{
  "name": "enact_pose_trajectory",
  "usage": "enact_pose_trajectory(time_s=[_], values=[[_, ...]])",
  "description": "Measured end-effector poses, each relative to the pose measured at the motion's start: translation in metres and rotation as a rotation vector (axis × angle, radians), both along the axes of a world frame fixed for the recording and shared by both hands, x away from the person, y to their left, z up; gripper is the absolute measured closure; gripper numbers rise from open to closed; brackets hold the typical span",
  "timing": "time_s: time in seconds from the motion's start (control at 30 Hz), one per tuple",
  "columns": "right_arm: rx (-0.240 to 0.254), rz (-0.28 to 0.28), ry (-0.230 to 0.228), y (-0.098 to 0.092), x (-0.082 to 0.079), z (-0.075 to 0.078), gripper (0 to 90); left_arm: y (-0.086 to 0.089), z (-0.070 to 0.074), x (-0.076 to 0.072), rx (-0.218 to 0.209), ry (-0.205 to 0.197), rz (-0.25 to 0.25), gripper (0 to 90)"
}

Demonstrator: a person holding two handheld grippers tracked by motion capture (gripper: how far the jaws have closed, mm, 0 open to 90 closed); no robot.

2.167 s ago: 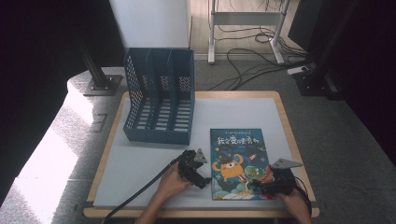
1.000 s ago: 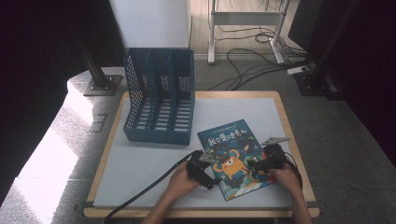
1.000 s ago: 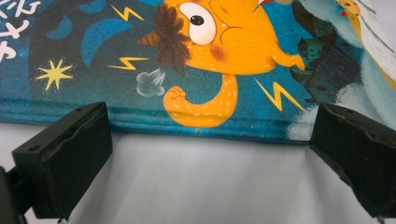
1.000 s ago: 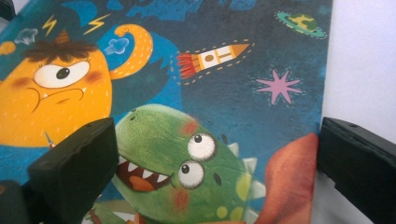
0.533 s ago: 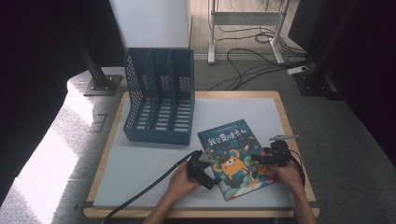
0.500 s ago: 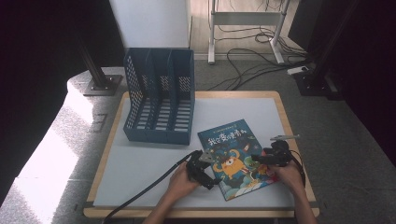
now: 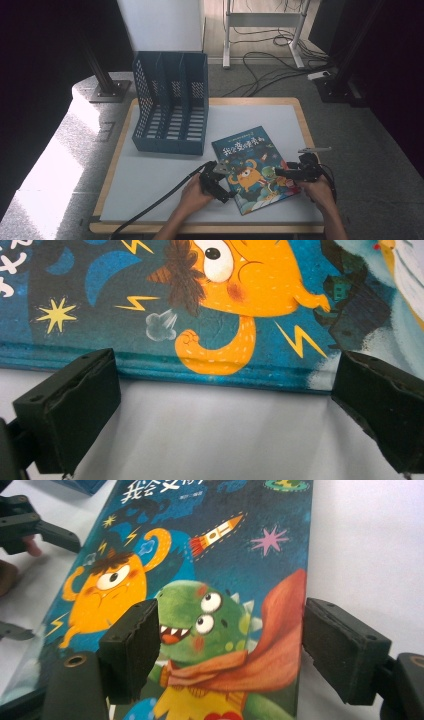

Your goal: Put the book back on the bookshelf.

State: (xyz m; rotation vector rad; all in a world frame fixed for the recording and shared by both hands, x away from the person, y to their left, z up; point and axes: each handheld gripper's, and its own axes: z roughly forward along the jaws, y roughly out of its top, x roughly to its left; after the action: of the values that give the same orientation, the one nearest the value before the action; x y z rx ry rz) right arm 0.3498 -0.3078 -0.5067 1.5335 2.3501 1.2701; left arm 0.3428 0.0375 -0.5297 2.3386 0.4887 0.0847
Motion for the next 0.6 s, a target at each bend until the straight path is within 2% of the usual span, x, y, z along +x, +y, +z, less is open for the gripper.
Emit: enact_pose_trajectory(time_s=[0.17, 0.3, 0.4, 0.5, 0.6], values=[[0.047, 0.011, 0.015, -0.008, -0.006, 0.005, 24.8, 0.0, 0.0, 0.0, 0.006, -0.002, -0.005, 0.0], [0.053, 0.027, 0.025, -0.011, -0.01, 0.008, 26.0, 0.0, 0.0, 0.0, 0.001, 0.0, -0.001, 0.0], [0.075, 0.067, 0.05, -0.011, -0.014, 0.009, 28.5, 0.0, 0.0, 0.0, 0.0, 0.0, -0.001, 0.0], [0.061, 0.064, 0.025, -0.011, -0.017, 0.012, 32.0, 0.0, 0.0, 0.0, 0.0, 0.0, 0.0, 0.0], [-0.018, 0.097, 0.007, -0.007, -0.015, 0.015, 31.7, 0.0, 0.0, 0.0, 0.005, -0.001, -0.004, 0.0]])
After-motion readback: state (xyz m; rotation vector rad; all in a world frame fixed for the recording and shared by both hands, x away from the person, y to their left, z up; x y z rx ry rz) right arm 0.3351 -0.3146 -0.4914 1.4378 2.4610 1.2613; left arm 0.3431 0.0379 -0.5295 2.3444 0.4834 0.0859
